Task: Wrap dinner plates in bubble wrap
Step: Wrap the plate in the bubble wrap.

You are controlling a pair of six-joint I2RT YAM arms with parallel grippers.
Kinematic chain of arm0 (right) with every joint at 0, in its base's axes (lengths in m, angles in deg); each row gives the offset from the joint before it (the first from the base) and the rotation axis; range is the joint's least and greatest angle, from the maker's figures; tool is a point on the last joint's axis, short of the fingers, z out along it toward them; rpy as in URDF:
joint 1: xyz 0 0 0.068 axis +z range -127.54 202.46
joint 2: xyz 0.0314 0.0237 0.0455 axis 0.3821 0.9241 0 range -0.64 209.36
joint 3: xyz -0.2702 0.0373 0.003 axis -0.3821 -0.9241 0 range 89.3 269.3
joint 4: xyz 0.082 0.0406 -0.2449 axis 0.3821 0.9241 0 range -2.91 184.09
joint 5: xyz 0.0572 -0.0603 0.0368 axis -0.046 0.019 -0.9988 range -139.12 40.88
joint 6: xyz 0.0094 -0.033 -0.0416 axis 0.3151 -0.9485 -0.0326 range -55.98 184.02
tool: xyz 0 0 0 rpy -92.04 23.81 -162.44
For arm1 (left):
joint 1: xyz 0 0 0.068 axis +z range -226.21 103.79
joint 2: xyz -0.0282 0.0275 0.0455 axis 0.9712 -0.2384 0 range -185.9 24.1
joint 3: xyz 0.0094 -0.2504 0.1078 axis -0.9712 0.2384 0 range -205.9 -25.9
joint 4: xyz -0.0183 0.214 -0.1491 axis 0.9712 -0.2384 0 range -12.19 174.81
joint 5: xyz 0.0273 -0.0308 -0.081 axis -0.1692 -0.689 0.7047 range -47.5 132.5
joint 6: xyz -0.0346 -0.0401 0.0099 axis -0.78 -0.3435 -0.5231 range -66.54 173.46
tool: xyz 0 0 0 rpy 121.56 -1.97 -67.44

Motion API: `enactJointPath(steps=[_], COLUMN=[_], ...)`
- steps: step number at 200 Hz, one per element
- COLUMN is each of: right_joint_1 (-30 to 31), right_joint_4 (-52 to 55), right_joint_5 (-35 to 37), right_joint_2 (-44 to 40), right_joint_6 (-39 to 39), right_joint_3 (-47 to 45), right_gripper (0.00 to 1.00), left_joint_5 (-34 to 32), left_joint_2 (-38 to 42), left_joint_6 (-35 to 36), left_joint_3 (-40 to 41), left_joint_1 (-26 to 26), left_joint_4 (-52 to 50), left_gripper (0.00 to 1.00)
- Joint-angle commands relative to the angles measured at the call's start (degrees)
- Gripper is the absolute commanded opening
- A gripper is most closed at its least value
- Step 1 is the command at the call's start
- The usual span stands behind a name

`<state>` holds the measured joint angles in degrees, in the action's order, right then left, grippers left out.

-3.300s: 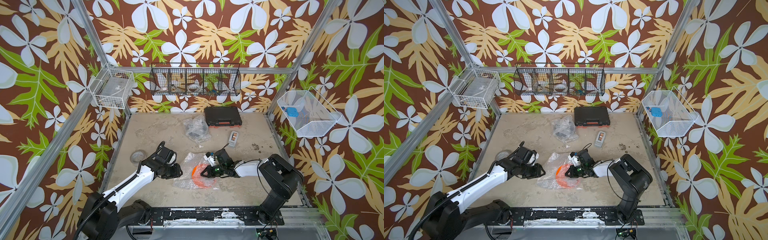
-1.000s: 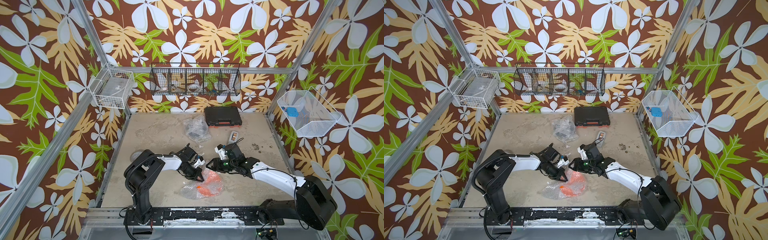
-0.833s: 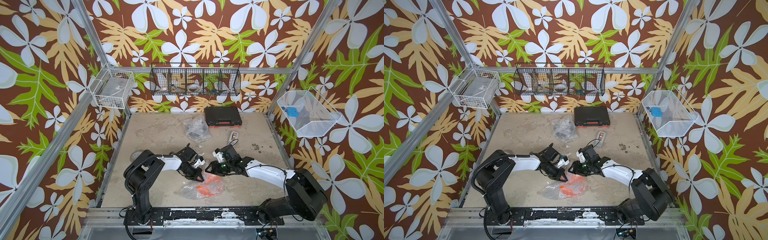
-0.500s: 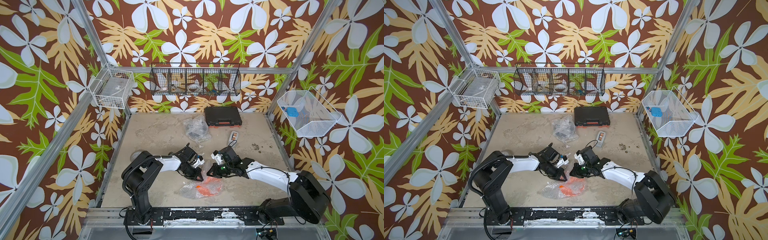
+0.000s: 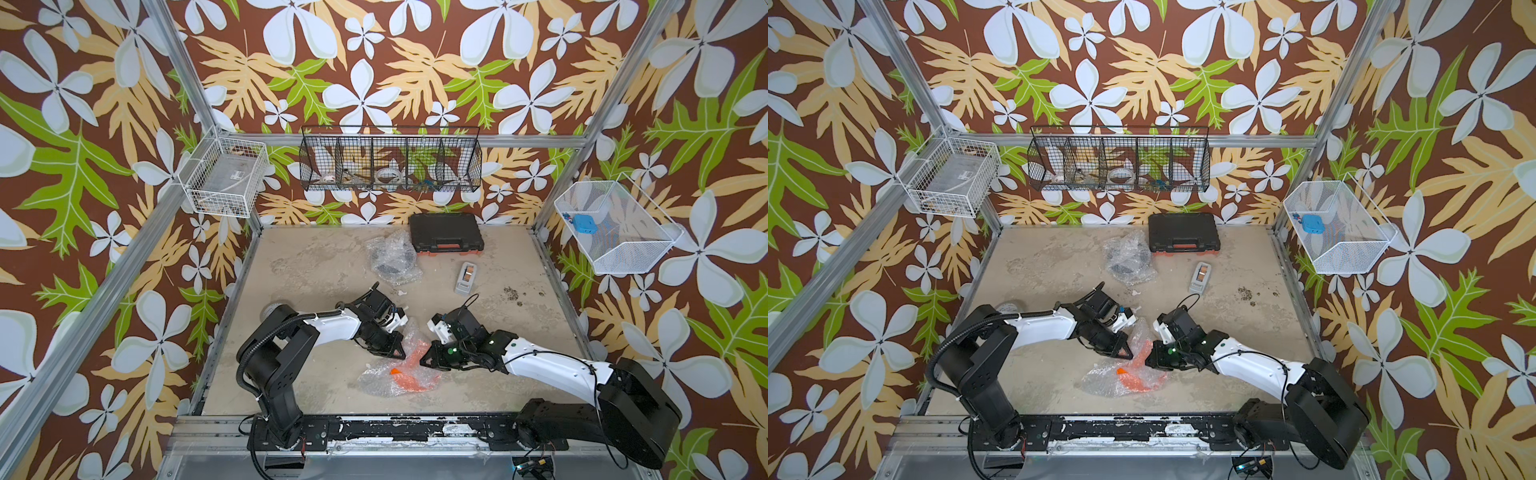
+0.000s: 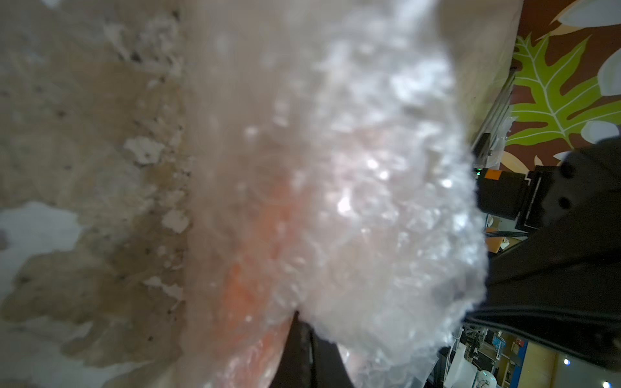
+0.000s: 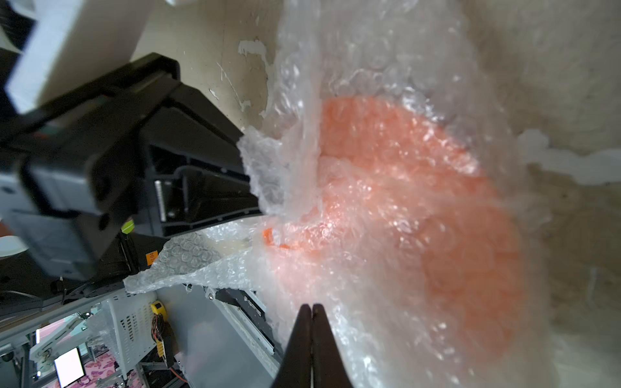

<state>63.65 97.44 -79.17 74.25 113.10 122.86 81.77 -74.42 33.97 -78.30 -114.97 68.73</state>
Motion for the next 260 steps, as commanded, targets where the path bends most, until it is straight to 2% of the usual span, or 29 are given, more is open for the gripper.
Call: enactJointPath(steps=[1, 28, 61, 115, 134, 151, 166, 170, 181, 191, 204, 228, 245, 260], right_joint_1=[-0.02, -0.14, -1.09, -3.75, -3.97, -4.17, -4.31, -4.28, -4.28, -4.28, -4.28, -3.90, -3.26, -2.61], right_joint_4=[-2.54, -8.57, -14.60, -18.06, -17.24, -11.83, -4.07, -2.10, 2.43, 4.68, 5.97, 1.94, 1.83, -0.59], right_joint_5=[-1.70, -1.27, 0.15, 2.50, 2.10, 3.95, 7.84, 8.68, 9.51, 8.75, 6.47, 0.10, -0.59, -2.01], right_joint_2=[4.23, 11.15, 17.18, 18.12, 17.16, 13.58, 8.65, 7.43, 4.42, 1.91, -1.17, -4.29, -2.25, 0.77], right_joint_6=[-0.49, 0.67, 4.18, 7.26, 6.86, 5.04, 2.84, 2.13, 1.10, 1.08, 2.69, 8.98, 10.58, 11.43], right_joint_3=[-1.21, -1.50, -0.15, -0.24, -0.17, 1.03, 3.67, 4.33, 5.92, 6.34, 5.82, 2.07, 2.08, 2.31], right_gripper=[0.00, 0.00, 0.00, 0.00, 0.00, 0.00, 0.00, 0.03, 0.20, 0.32, 0.41, 0.59, 0.62, 0.58], left_joint_5=[-0.41, -0.40, 2.53, 8.87, 7.69, 0.81, -2.55, -3.05, -3.30, -3.42, -3.58, -3.40, -3.15, -2.97], left_joint_2=[2.71, 5.01, 5.39, -4.09, -7.69, -10.45, -11.51, -11.58, -11.93, -12.27, -12.62, -12.40, -12.19, -12.12], left_joint_6=[-0.36, -0.29, -0.13, 1.63, 1.10, 0.69, 0.70, 0.67, 0.59, 0.35, 0.24, 0.15, 0.13, 0.24], left_joint_3=[-2.85, -5.65, -3.11, 3.31, 3.45, 2.08, 1.77, 1.85, 2.04, 2.13, 2.13, 2.04, 1.96, 1.90], left_joint_1=[0.13, 0.07, -0.07, -2.46, -3.38, -3.41, -3.40, -3.39, -3.40, -3.41, -3.36, -3.40, -3.33, -3.42], left_joint_4=[-2.04, -4.77, -4.14, 2.11, 3.35, -0.14, -1.71, -1.76, -1.91, -1.86, -1.87, -1.75, -1.69, -1.68], left_gripper=[0.01, 0.01, 0.00, 0.00, 0.00, 0.00, 0.00, 0.00, 0.00, 0.00, 0.00, 0.00, 0.00, 0.00])
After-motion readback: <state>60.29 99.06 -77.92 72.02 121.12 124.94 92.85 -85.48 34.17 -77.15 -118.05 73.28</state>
